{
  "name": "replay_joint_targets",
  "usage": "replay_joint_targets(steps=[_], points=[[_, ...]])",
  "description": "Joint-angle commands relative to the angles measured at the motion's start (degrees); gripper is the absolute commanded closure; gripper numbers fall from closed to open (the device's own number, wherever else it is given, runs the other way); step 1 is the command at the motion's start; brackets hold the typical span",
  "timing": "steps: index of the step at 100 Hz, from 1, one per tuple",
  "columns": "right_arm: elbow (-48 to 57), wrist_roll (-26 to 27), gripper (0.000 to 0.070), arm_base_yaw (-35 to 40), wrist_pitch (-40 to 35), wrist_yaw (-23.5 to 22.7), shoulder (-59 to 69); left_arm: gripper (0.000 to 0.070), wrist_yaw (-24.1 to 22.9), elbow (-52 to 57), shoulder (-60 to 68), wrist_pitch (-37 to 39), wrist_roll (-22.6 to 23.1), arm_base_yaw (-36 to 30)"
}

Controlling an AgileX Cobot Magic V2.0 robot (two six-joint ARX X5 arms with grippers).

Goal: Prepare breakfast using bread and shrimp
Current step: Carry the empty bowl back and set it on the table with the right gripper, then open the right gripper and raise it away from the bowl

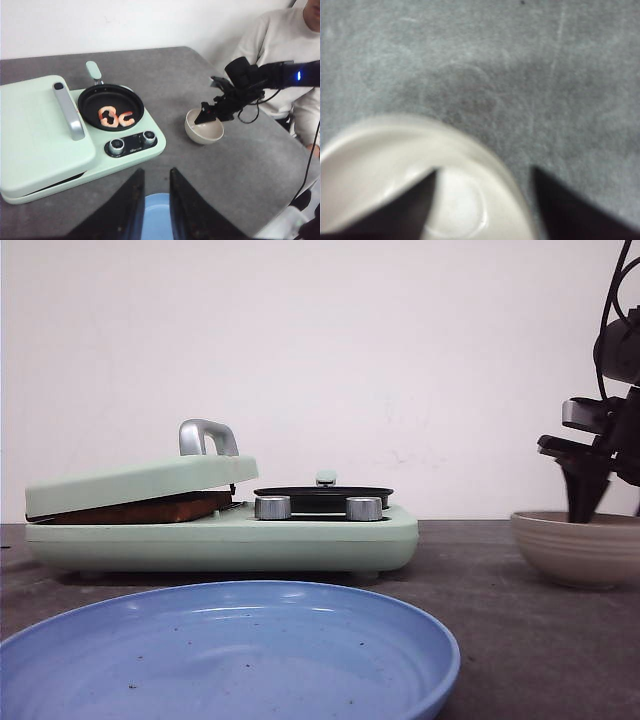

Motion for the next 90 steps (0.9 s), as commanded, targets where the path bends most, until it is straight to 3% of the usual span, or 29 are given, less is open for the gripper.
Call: replay_joint_targets(steps=[1,7,10,21,27,50,64,90], points=[[1.1,0.5,0.019,0.0,0.0,-0.2,0.1,0.0696,-1.1,0.9,0.5,-0.2,2.4,-0.3],[1.1,0.5,0.0199,0.0,0.3,-0.2,-0.8,0.0697,-3.7,0.9,0.5,-1.2,3.3,-0.3],[1.1,0.5,0.0238,0.0,0.5,-0.2,-1.6,0.0696,-5.1,0.9,0.4,-1.7,3.5,-0.3],[0.9,0.5,0.0592,0.6,1.9,-0.2,-5.9,0.0696,-9.8,0.4,-0.2,-2.7,3.4,-0.3],[0.8,0.5,0.0688,1.6,3.3,0.2,-9.3,0.0697,-11.4,-0.3,-0.9,-2.2,3.3,-0.3],[-5.5,-1.8,0.0691,7.1,16.0,8.8,-27.7,0.0696,-13.9,-5.0,-3.5,0.9,2.5,-0.3],[-13.7,-6.9,0.0691,9.0,23.2,9.8,-38.9,0.0696,-13.9,-9.5,-4.9,2.4,0.1,-0.3],[-34.6,-7.1,0.0691,9.3,27.7,11.1,-60.3,0.0697,-13.9,-18.0,-6.8,7.2,-2.2,-0.3]])
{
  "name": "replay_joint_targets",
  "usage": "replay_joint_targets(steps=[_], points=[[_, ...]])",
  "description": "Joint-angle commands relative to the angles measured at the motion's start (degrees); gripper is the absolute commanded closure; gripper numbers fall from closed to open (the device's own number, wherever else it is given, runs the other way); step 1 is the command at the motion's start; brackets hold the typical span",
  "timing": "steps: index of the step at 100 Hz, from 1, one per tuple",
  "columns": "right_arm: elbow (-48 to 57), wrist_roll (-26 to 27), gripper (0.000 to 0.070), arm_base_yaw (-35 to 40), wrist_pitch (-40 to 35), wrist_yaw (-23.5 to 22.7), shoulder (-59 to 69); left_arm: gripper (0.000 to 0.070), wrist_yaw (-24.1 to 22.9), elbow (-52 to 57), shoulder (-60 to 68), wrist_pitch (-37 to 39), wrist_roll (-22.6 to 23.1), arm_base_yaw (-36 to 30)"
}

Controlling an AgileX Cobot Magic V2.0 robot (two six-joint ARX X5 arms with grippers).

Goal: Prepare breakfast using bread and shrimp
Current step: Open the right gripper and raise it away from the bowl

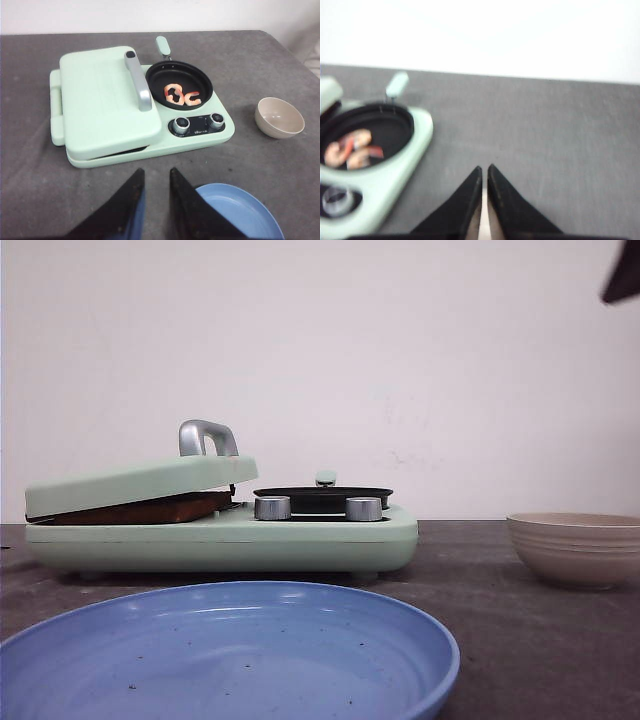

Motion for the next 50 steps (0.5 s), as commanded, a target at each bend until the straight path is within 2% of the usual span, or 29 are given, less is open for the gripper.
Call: replay_joint_targets(steps=[1,12,29,50], points=[[-4.8,-0.5,0.0691,0.3,1.2,0.2,-5.5,0.0697,-0.2,-0.5,0.2,0.8,-0.7,-0.3],[-10.8,1.3,0.0691,0.3,0.4,0.4,-14.0,0.0697,-0.2,-1.6,0.8,0.6,-0.7,-0.3],[-11.6,5.5,0.0691,0.3,-7.2,1.4,-23.5,0.0697,-0.1,-1.6,1.2,1.9,-1.0,-0.3],[-11.6,5.5,0.0691,0.3,-5.6,1.5,-30.5,0.0696,-0.1,-1.6,1.1,2.0,-1.2,-0.3]])
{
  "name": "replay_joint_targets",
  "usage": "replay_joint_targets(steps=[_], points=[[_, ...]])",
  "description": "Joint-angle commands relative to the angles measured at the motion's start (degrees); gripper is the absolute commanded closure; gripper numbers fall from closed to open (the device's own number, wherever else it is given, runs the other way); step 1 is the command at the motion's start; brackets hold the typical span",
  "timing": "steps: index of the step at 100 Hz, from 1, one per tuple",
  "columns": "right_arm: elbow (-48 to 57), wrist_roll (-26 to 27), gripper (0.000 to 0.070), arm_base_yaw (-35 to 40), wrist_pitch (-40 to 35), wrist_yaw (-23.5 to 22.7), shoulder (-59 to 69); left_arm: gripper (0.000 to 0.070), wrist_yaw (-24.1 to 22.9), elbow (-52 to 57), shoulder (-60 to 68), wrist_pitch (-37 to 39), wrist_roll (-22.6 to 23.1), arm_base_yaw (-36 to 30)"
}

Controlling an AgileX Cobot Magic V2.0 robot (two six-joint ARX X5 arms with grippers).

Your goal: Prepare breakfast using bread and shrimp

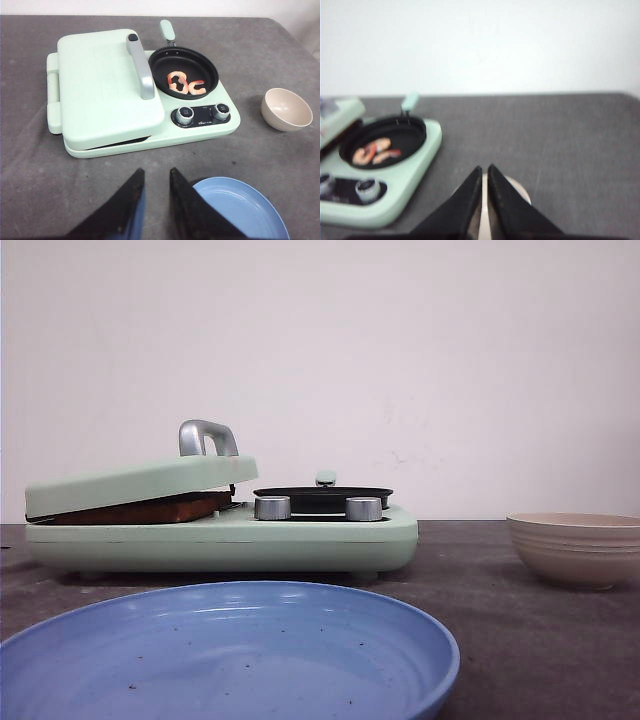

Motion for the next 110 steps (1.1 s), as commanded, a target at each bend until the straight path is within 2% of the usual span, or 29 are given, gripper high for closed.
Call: replay_joint_targets(steps=[1,58,69,77,84,94,102,110], points=[[0.6,1.0,0.0691,0.3,1.3,0.2,-1.3,0.0696,-0.1,0.7,0.3,0.8,-0.4,-0.3],[0.6,1.0,0.0691,0.2,5.3,0.2,-5.2,0.0696,-0.2,0.7,-0.3,0.8,-0.2,-0.3],[0.6,1.0,0.0691,0.2,5.7,0.2,-5.2,0.0696,-3.8,0.6,-2.9,3.3,5.6,1.1],[0.6,1.0,0.0691,0.2,6.0,0.2,-5.2,0.0696,-6.2,-2.0,-5.3,11.0,8.3,3.8],[0.6,1.0,0.0691,0.2,6.6,0.2,-5.2,0.0696,-6.1,-7.8,-8.4,22.5,10.1,7.0],[0.6,1.0,0.0691,0.2,7.1,0.2,-5.2,0.0696,-6.2,-19.9,-13.9,39.6,10.5,11.9],[0.6,1.0,0.0691,0.2,7.0,0.2,-5.2,0.0696,-6.1,-28.1,-17.8,46.3,10.4,14.8],[0.6,1.0,0.0691,0.2,7.0,0.2,-5.2,0.0696,-5.3,-35.3,-21.5,48.7,9.9,16.6]])
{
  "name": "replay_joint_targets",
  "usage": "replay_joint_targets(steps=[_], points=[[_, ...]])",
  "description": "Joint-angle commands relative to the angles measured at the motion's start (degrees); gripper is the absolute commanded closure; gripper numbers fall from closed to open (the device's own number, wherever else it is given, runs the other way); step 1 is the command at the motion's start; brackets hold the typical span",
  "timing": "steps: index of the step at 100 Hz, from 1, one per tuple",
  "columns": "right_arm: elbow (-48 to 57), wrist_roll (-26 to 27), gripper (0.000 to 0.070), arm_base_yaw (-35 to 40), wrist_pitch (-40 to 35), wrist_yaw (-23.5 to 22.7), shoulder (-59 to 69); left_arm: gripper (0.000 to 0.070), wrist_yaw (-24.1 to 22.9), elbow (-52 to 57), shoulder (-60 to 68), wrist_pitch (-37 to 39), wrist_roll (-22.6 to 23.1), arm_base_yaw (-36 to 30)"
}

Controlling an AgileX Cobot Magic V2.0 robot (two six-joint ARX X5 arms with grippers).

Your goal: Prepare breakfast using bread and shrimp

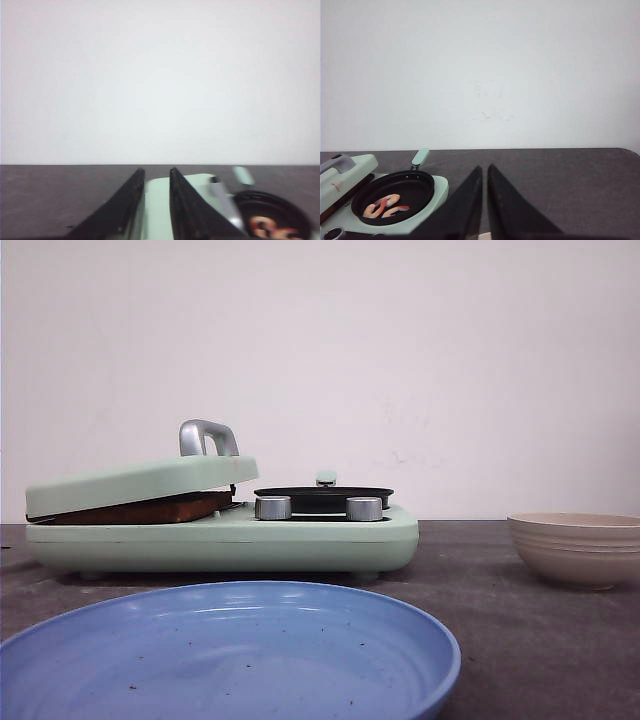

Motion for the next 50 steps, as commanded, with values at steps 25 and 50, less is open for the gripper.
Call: replay_joint_targets(steps=[25,50], points=[[0.6,0.6,0.0691,0.2,0.7,0.0,-0.1,0.0696,2.9,-18.5,-10.8,-0.3,0.6,2.9],[0.6,0.6,0.0691,0.2,0.7,0.0,-0.1,0.0696,2.9,-23.6,-14.7,-3.9,0.3,5.0]])
